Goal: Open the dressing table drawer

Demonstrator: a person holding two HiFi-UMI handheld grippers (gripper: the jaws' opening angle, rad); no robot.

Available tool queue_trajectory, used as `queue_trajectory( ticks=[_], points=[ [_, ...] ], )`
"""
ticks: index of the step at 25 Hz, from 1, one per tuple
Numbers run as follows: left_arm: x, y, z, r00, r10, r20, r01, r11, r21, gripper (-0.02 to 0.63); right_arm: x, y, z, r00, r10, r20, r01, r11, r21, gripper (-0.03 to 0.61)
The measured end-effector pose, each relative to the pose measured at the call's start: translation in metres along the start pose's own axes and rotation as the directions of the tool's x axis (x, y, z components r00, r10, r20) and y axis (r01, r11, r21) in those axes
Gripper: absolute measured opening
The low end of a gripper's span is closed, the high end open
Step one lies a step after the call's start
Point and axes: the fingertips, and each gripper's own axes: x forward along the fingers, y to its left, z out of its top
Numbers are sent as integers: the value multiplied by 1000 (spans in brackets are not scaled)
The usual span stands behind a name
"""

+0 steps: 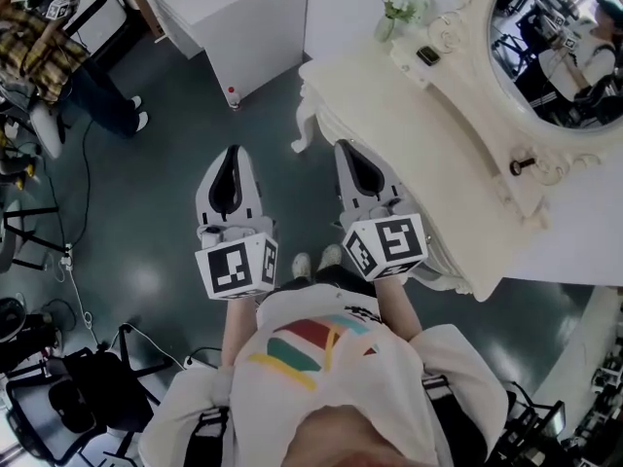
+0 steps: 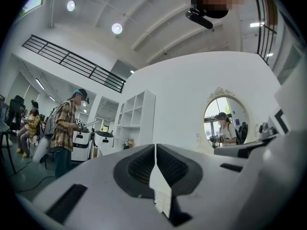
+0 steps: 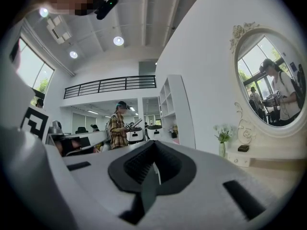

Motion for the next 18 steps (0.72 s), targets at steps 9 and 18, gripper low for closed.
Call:
queue_trajectory(
  ticks=[9, 18],
  points=[
    [25, -27, -2, 999, -47, -5, 47, 999, -4, 9, 6, -22, 7, 1000, -23, 19, 24, 999, -22, 0],
    [44, -71, -3, 990, -144, -3, 144, 989, 10, 9, -5, -57, 10, 995, -91, 37, 91, 996, -5, 0]
  ],
)
